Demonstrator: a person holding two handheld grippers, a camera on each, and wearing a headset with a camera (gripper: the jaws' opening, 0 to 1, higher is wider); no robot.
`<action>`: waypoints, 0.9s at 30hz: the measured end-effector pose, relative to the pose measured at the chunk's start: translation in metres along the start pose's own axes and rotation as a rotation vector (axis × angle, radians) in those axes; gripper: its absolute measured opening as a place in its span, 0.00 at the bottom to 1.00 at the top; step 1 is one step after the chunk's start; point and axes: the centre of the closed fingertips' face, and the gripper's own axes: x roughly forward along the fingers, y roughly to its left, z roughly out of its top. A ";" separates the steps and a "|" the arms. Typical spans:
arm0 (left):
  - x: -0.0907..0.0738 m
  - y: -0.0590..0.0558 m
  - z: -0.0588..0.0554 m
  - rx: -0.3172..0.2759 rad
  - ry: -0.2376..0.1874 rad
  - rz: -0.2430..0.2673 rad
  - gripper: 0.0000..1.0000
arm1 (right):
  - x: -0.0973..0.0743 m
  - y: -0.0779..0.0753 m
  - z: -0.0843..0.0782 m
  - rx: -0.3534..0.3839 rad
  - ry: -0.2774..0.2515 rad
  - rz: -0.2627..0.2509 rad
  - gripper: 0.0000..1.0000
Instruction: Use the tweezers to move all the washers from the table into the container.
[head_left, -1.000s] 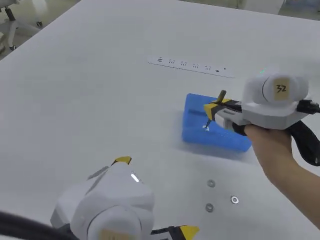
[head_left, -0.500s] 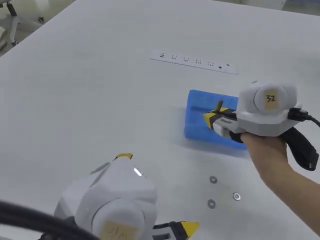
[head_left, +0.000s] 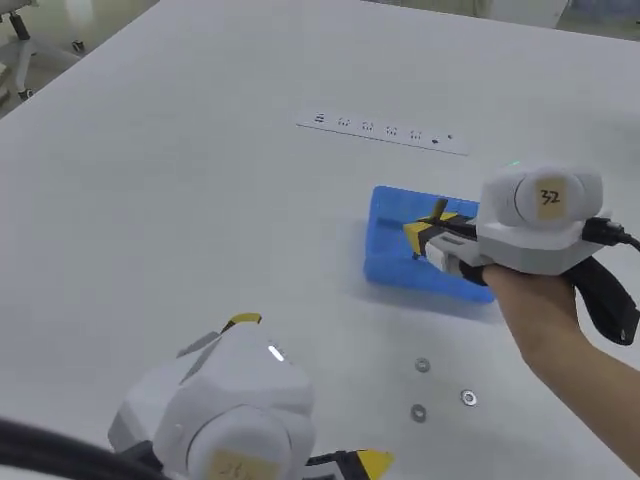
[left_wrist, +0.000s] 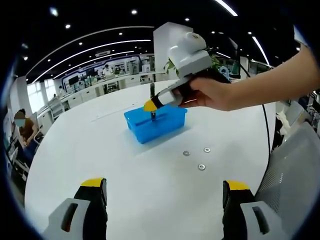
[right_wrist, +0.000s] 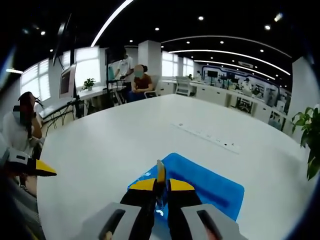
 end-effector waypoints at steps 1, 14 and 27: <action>0.000 0.000 0.000 0.002 -0.002 0.001 0.99 | -0.003 0.000 0.004 0.000 -0.011 0.000 0.04; 0.000 -0.001 -0.002 0.013 0.006 0.002 0.99 | -0.054 0.018 0.027 0.018 -0.089 0.018 0.04; 0.001 0.000 -0.006 0.022 0.026 0.006 0.99 | -0.074 0.047 -0.024 0.104 -0.020 0.045 0.04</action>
